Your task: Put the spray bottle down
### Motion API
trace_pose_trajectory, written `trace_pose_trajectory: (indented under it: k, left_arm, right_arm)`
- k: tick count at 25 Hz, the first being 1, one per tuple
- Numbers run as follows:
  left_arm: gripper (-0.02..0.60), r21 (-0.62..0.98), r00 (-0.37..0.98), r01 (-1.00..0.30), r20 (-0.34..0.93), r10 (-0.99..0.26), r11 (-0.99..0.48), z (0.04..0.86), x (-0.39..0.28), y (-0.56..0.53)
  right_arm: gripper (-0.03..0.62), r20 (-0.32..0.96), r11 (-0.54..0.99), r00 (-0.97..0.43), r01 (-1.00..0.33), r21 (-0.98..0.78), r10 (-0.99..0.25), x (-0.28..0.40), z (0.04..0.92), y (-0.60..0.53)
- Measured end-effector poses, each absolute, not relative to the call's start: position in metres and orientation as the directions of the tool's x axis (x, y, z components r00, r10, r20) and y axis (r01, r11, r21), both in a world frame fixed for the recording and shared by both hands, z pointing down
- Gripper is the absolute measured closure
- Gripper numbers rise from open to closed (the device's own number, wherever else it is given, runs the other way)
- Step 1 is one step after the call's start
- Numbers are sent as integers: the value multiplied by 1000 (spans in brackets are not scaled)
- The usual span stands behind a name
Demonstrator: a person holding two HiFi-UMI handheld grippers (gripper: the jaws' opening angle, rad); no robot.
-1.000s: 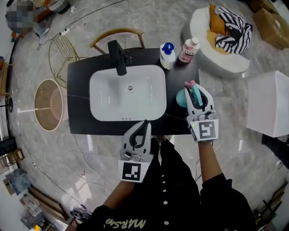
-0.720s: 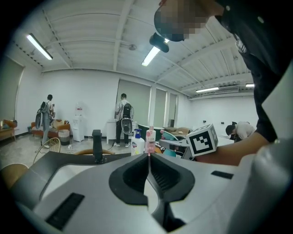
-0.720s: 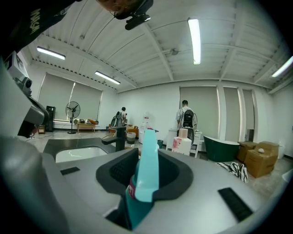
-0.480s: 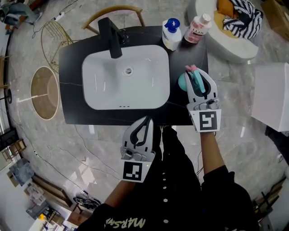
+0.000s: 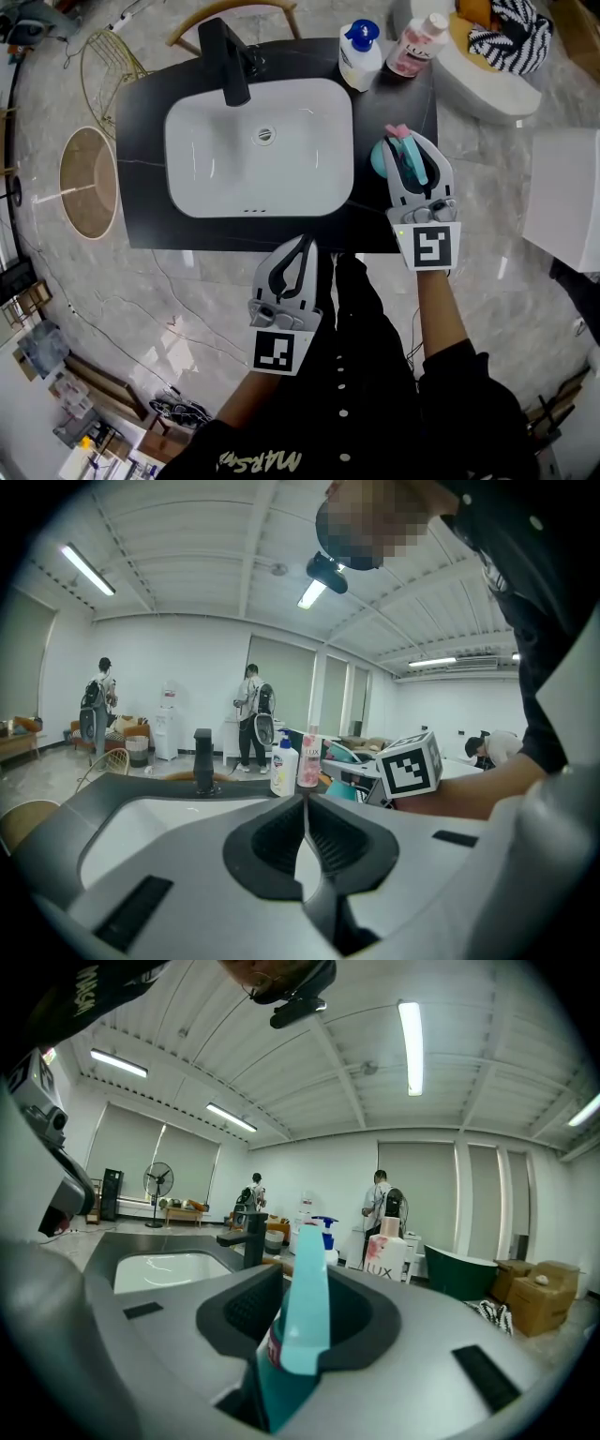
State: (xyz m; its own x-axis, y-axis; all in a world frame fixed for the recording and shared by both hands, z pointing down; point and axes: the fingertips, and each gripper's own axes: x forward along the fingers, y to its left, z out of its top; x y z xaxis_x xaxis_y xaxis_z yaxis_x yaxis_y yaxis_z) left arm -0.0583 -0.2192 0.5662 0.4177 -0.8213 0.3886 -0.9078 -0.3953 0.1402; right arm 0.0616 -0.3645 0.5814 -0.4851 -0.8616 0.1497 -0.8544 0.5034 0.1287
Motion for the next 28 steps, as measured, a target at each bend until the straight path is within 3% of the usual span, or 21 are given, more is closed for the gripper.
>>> trace_pose_trajectory:
  k: [5, 11, 19, 28]
  left_arm:
    - [560, 130, 416, -908, 386, -824, -398, 565, -58, -216]
    - [560, 124, 423, -905, 362, -830, -407, 554, -55, -217]
    - [560, 108, 426, -904, 325, -844, -414, 532, -55, -222]
    - [560, 80, 423, -905, 264, -867, -417, 499, -57, -236]
  right_arm:
    - [431, 158, 528, -512, -845, 87, -845, 62, 585, -360]
    - [411, 168, 526, -510, -848, 65, -843, 68, 579, -355]
    - [410, 85, 477, -471, -873, 98, -878, 98, 529, -338]
    - [525, 52, 456, -453, -884, 102, -890, 96, 482, -324]
